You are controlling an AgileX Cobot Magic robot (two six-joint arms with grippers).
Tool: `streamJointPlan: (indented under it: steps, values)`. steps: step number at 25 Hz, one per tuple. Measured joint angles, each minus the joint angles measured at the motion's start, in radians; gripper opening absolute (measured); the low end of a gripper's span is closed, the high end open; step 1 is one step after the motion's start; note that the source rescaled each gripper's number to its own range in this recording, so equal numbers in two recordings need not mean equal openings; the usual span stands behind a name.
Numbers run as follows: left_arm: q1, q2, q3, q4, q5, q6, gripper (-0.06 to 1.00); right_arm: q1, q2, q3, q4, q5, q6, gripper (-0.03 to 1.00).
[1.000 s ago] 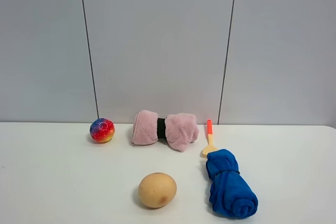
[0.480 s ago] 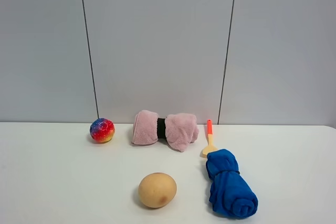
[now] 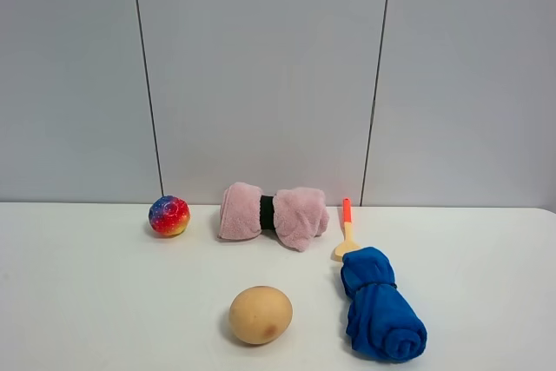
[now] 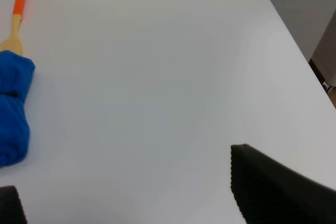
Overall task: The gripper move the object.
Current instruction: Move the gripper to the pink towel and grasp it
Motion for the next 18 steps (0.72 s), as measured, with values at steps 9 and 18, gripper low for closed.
streamJointPlan:
  steps: [9,18]
  values:
    - [0.0,0.0,0.0,0.0,0.0,0.0,1.0,0.011,0.538,-0.478,0.17,-0.025,-0.29,0.77]
    - [0.0,0.0,0.0,0.0,0.0,0.0,1.0,0.081,1.18,-1.158,0.257,0.044,-0.396,0.77]
